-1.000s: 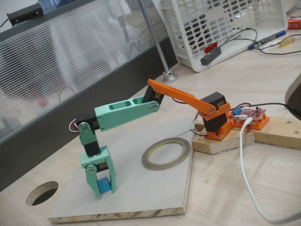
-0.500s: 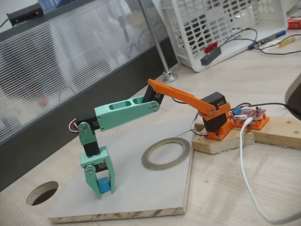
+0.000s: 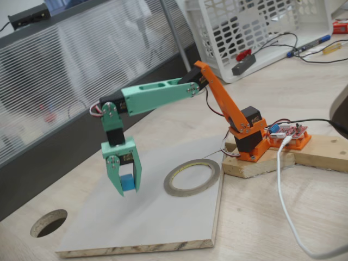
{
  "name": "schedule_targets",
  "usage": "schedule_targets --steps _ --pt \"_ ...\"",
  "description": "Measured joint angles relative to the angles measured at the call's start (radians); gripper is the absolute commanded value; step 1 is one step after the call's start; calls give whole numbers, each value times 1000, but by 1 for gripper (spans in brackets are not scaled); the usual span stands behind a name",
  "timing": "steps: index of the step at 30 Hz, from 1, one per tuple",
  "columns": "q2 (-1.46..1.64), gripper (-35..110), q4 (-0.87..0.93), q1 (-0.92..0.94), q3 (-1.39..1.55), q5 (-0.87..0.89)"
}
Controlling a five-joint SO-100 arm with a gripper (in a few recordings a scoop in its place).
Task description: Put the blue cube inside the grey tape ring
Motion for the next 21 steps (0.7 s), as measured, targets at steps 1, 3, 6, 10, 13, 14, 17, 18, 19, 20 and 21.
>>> schedule_targets --steps 1,3,6,10,13,14,17,18,19,20,21 --pt "8 18 0 0 5 0" --pt "12 18 0 -2 6 0" --pt "12 18 0 46 6 5" --pt "12 18 0 249 6 3" --pt "12 18 0 373 6 3" --pt "12 18 0 407 6 3" --pt "12 18 0 466 8 3" --pt "12 18 0 472 18 3" --pt "15 18 0 479 25 3" --pt "25 18 0 480 46 3" --pt "34 18 -2 480 86 3"
